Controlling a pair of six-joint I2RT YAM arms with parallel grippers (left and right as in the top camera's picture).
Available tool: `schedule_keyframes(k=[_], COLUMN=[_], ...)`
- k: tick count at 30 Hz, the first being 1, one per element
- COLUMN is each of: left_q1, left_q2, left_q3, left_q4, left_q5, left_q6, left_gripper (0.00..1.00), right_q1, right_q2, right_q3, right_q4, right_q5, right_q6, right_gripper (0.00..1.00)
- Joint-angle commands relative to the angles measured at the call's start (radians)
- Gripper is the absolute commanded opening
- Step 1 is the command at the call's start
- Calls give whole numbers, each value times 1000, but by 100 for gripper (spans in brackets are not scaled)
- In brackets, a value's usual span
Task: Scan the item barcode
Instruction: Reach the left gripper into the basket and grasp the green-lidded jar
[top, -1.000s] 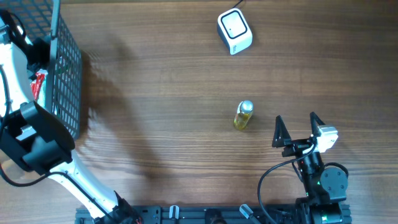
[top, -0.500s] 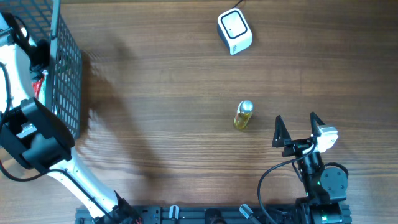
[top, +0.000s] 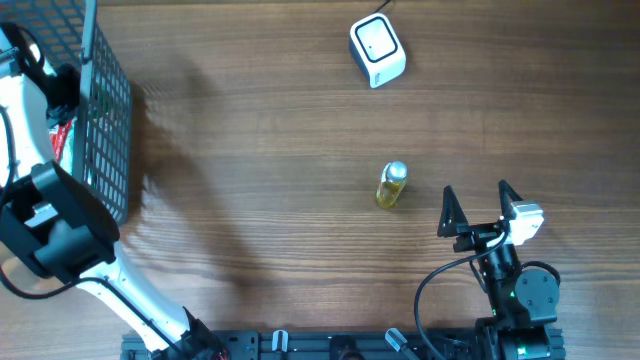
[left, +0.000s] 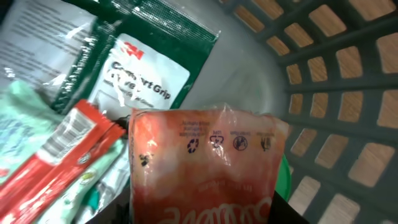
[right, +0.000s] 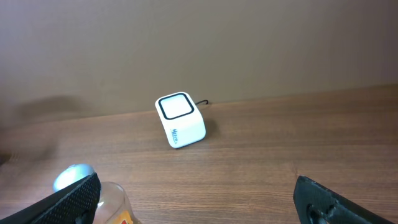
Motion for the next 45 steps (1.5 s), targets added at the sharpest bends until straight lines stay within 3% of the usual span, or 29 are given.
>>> schedule_keyframes(k=[1,7,29,32,36,45], left_q1=[31,34,-5,-5,-5,-8], left_q2=[-172,-257,-60,-60,-57,14], left_q3=[17,16,-77,-81,-81,-81], left_q4=[2,-29,11,21,32,68], left_q5=[-23,-23,29,29,30,74], left_q6=[13,13,95,95,95,95], left_gripper=[39,41,53,65,89,93], right_q1=[3,3,3,3,3,3], right_q2=[-6,-6,-6,-6,-6,-6], right_q3=[-1,-1,-1,-1,-1,-1], right_q4=[3,3,3,3,3,3], right_q5=[13,13,13,13,13,13], right_q6=[7,7,7,8,7,7], right_gripper=[100,100,100,100,100,100])
